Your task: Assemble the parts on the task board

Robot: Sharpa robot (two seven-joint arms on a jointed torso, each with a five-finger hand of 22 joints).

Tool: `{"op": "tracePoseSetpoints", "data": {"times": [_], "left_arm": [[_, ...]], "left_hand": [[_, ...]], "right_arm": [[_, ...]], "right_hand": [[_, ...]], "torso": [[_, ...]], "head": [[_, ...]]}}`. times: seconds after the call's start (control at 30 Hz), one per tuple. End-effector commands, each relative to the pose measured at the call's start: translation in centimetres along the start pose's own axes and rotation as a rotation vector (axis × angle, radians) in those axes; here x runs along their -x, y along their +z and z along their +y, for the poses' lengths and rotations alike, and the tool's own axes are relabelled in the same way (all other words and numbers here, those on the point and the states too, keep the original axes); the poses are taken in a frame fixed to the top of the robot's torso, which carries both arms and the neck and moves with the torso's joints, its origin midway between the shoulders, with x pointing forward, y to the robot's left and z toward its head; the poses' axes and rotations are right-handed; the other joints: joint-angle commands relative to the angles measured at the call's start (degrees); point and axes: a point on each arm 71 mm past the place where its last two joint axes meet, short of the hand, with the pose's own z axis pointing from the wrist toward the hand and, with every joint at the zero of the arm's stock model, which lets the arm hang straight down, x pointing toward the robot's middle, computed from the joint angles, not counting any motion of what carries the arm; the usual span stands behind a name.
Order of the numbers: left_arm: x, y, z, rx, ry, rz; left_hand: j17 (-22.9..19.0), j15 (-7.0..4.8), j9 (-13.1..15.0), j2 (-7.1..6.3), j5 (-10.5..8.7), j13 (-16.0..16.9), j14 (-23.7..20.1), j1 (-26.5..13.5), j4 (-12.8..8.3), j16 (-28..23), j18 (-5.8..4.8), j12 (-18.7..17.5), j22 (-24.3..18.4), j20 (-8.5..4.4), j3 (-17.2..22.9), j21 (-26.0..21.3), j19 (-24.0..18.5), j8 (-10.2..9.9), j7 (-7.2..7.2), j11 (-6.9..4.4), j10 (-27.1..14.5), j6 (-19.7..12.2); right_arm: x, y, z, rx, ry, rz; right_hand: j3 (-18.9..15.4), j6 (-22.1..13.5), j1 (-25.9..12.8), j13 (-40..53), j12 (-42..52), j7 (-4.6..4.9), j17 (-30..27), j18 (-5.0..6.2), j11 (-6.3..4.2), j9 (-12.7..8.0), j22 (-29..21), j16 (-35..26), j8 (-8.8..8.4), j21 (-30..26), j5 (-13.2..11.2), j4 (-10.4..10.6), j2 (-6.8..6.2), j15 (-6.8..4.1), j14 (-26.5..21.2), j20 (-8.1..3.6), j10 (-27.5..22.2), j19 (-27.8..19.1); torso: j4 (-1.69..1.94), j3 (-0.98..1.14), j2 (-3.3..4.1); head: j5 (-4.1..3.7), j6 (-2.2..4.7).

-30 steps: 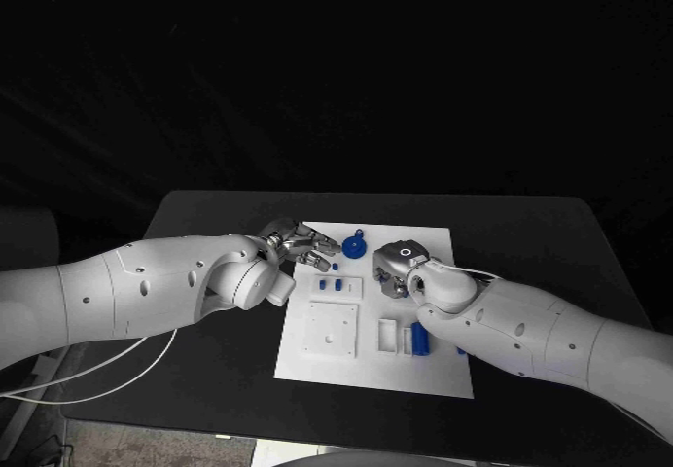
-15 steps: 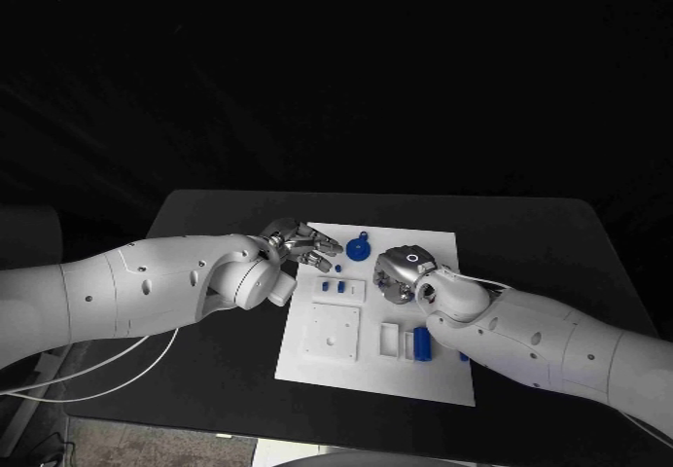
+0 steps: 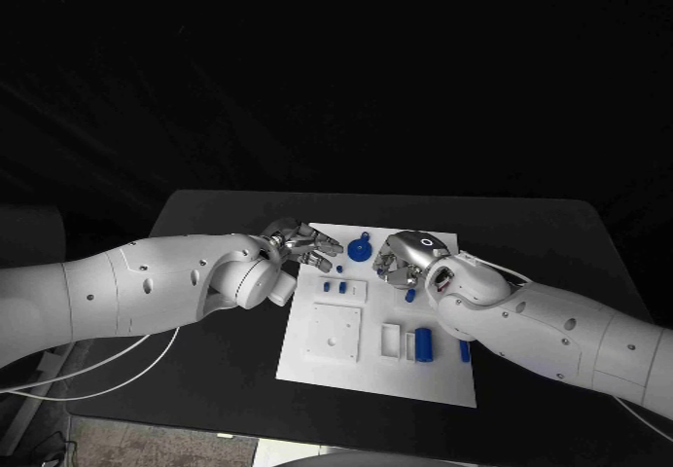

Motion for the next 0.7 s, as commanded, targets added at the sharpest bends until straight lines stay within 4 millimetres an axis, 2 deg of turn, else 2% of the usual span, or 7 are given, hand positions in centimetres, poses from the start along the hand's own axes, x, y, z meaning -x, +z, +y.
{"op": "tracePoseSetpoints", "data": {"times": [0.03,0.3,0.43,0.7], "left_arm": [[0.0,0.0,-0.1,-0.01,0.003,0.014],[0.6,0.1,0.0,-0.012,0.004,-0.001],[0.8,0.2,0.0,-0.013,-0.001,-0.013],[1.2,0.3,0.0,-0.022,-0.015,-0.036]], "left_hand": [[0.05,0.29,-0.06,0.02,0.29,-0.05,0.01,0.35,-0.18,-0.22,-0.7,-0.18,0.05,0.16,0.23,0.21,-0.43,-0.03,0.08,0.01,-0.41,-0.4],[0.03,0.3,-0.05,-0.02,0.31,-0.05,-0.01,0.34,-0.22,-0.23,-0.69,-0.18,0.08,0.17,0.32,0.29,-0.5,-0.03,0.1,0.03,-0.43,-0.4],[0.03,0.3,-0.05,0.01,0.32,-0.05,0.02,0.2,-0.17,-0.22,-0.69,-0.18,0.09,0.18,0.33,0.34,-0.51,-0.02,0.09,0.01,-0.37,-0.38],[0.03,0.3,-0.05,0.01,0.32,-0.05,0.02,0.2,-0.17,-0.22,-0.69,-0.18,0.09,0.18,0.33,0.34,-0.51,-0.02,0.09,0.01,-0.37,-0.38]], "right_arm": [[-0.1,-0.3,0.1,-0.011,0.117,0.082],[0.4,-1.2,0.2,-0.066,0.339,0.221],[0.1,-1.6,0.4,-0.108,0.464,0.302],[-1.0,-2.0,0.6,-0.229,0.63,0.462]], "right_hand": [[0.34,-0.16,-0.46,0.06,0.18,0.21,0.07,1.1,0.12,0.07,0.96,-0.25,0.23,-0.21,0.12,0.18,0.34,0.13,0.08,-0.13,-0.04,0.25],[0.49,-0.61,-0.77,0.07,0.18,0.35,0.24,0.99,0.25,0.11,0.93,-0.48,0.24,-0.5,0.12,0.12,0.71,0.13,-0.08,-0.16,-0.47,0.15],[0.46,-0.81,-0.93,0.07,0.19,0.41,0.31,0.97,0.31,0.14,0.9,-0.55,0.25,-0.64,0.12,0.09,0.94,0.17,-0.17,-0.13,-0.71,0.13],[0.5,-1.05,-1.09,0.07,0.19,0.47,0.38,0.97,0.36,0.2,0.88,-0.61,0.25,-0.84,0.12,0.02,1.18,0.19,-0.1,-0.11,-0.9,0.18]], "torso": [[0.03,-0.02,-0.04],[-0.07,-0.15,-0.21],[-0.19,-0.34,-0.53],[-0.19,-0.75,-1.12]], "head": [[0.1,0.04],[0.82,-0.07],[1.57,-0.29],[3.17,-1.05]]}}
